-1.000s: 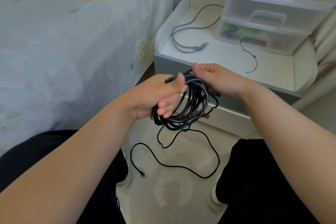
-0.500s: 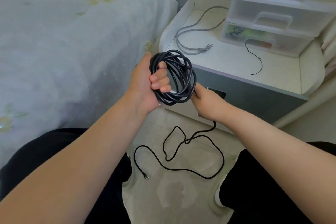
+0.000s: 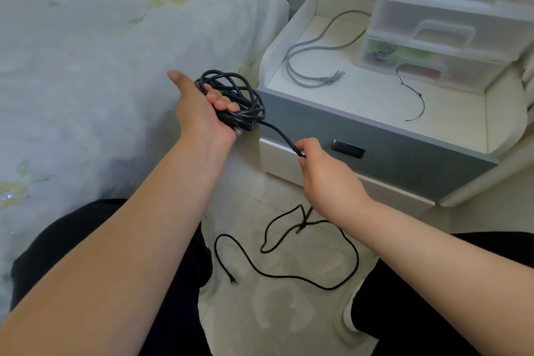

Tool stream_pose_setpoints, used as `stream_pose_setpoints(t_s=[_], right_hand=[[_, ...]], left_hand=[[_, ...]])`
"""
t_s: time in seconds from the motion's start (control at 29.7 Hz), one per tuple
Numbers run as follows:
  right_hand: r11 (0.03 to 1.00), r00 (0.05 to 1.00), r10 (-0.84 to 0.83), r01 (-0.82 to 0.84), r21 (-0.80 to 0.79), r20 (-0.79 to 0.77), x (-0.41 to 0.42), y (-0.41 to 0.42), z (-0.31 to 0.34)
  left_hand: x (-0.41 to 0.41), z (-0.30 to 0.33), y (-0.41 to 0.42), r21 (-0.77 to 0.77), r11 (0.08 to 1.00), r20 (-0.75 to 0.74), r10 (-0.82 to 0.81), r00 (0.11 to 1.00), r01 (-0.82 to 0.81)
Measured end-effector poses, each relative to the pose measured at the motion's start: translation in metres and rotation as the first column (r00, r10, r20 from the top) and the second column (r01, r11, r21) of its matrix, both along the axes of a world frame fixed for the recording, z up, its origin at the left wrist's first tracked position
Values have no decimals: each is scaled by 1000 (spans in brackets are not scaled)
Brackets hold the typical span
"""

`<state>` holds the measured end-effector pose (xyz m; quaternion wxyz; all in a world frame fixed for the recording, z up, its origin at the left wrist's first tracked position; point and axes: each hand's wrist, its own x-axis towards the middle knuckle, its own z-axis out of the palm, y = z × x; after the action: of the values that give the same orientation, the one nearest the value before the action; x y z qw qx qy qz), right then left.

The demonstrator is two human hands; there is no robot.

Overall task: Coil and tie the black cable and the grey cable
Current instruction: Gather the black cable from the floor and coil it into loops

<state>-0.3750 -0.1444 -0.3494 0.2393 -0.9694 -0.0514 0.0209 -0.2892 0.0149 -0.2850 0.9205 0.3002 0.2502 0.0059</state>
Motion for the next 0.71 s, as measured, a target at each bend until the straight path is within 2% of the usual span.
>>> stream_pose_setpoints(t_s=[0.07, 0.17, 0.27, 0.34, 0.44, 0.5, 0.61, 0.71], right_hand=[[997, 996, 51, -48, -57, 67, -6, 8, 5], [974, 984, 161, -146, -175, 71, -10, 15, 9], [955, 969, 233, -212, -209, 81, -9, 20, 18], [954, 961, 247, -219, -206, 122, -6, 24, 25], [964, 958, 246, -225, -144, 149, 0, 24, 37], [965, 959, 255, -245, -91, 121, 5, 21, 48], [963, 965, 262, -264, 59, 31, 12, 14, 62], [918, 958, 283, -257, 303, -45, 23, 4, 69]], left_hand=[[0, 0, -1, 72, 997, 12, 21, 1000, -22], [-6, -4, -11, 336, 942, 46, -10, 999, -6], [-11, -9, -22, 600, 800, 111, -105, 988, 18], [-12, -10, -26, 739, 673, 146, -205, 968, 31], [-13, -11, -29, 906, 421, 119, -358, 926, 46], [-13, -11, -30, 948, 306, 55, -426, 903, 87], [-12, -13, -31, 962, 220, -28, -519, 854, 164], [-13, -14, -30, 943, 203, -95, -593, 799, 263]])
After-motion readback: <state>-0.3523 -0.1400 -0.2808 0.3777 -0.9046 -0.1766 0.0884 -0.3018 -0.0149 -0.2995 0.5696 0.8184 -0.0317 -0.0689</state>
